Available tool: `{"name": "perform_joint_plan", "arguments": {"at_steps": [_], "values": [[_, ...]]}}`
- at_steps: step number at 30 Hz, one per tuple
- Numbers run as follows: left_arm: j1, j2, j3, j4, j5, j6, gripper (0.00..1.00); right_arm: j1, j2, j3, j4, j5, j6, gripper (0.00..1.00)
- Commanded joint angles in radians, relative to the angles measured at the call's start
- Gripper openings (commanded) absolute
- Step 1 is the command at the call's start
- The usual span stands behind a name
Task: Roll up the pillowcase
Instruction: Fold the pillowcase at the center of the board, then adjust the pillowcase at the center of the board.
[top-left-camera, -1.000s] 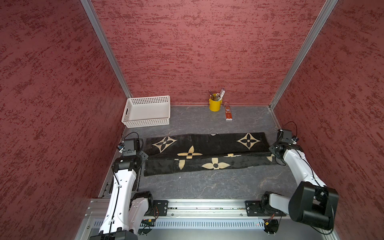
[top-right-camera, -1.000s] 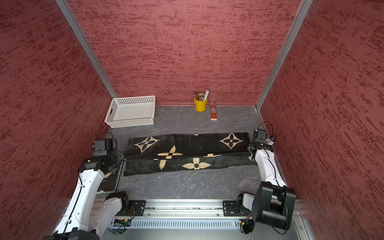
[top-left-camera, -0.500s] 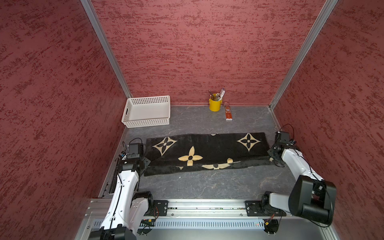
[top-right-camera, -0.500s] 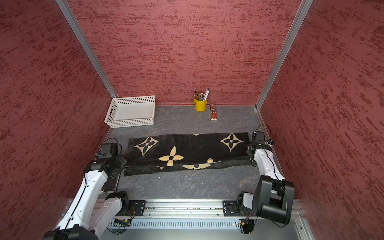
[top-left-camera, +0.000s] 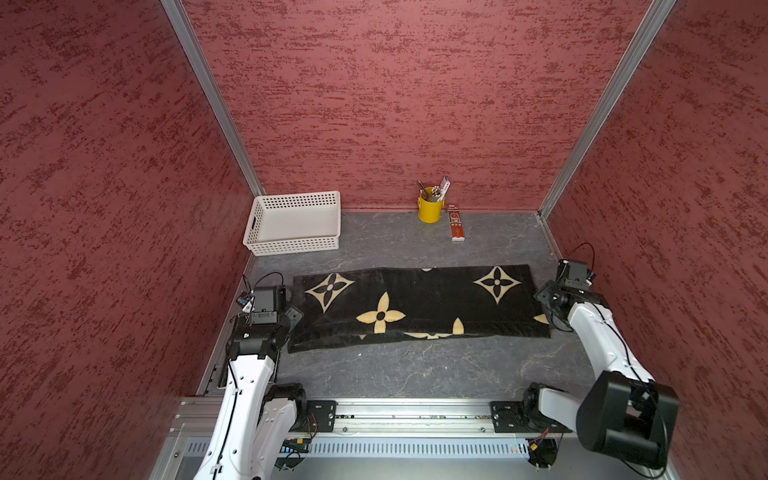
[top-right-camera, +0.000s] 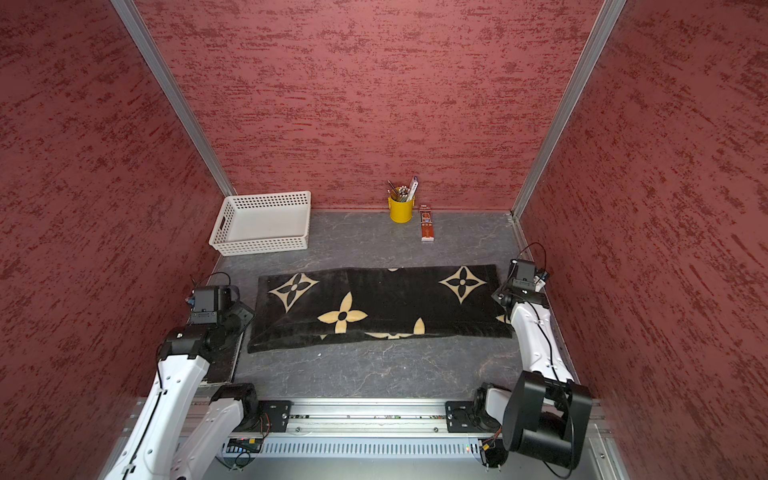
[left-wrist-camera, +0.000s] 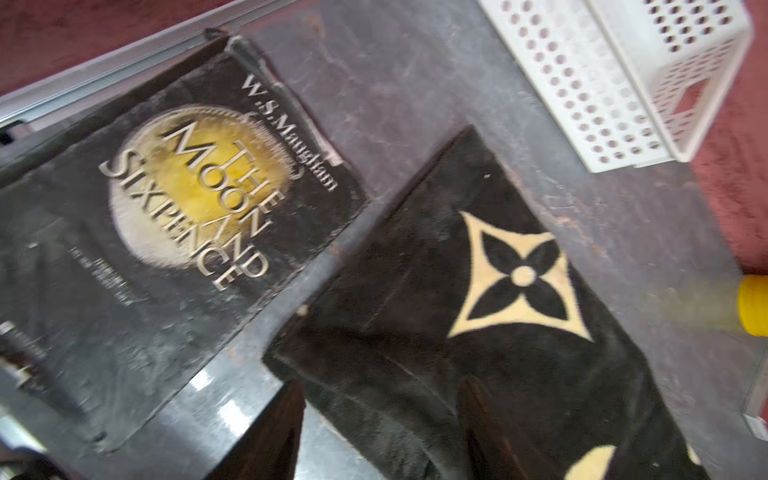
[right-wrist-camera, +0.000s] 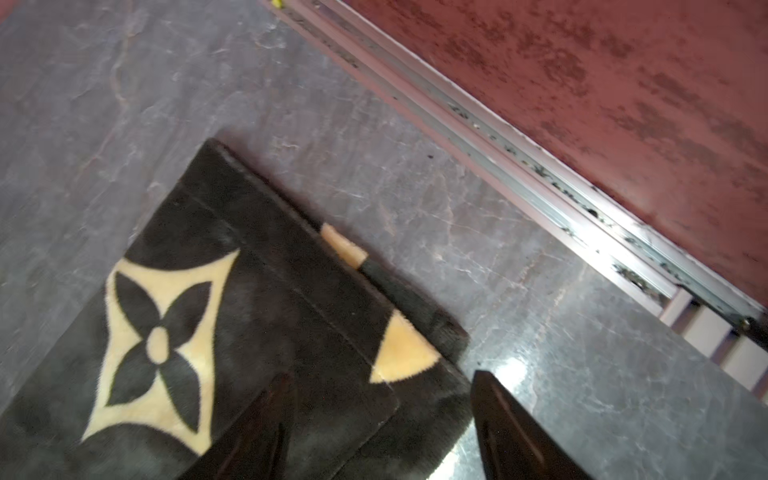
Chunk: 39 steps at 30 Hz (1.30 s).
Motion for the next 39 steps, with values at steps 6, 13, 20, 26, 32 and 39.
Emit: {"name": "perform_joint_plan", "arguments": {"at_steps": [6, 13, 20, 26, 32, 39], "values": [[-0.190, 0.320, 0.059, 0.344, 0.212, 0.155, 0.29, 0.212, 0.148, 0.095, -0.037, -0.087, -0.009, 0.40], [-0.334, 0.605, 0.124, 0.427, 0.250, 0.196, 0.14, 0.363, 0.328, 0.121, -0.054, -0.108, 0.089, 0.25], [-0.332, 0.739, 0.105, 0.396, 0.288, 0.172, 0.06, 0.416, 0.480, 0.180, -0.038, -0.140, 0.119, 0.17], [-0.332, 0.682, -0.014, 0.358, 0.320, 0.098, 0.04, 0.510, 0.635, 0.308, -0.038, -0.168, 0.144, 0.17], [-0.356, 0.622, -0.092, 0.334, 0.363, 0.059, 0.04, 0.628, 0.803, 0.514, -0.064, -0.182, 0.155, 0.16], [-0.393, 0.558, -0.150, 0.358, 0.422, 0.037, 0.05, 0.759, 1.068, 0.891, -0.139, -0.220, 0.143, 0.16]]}}
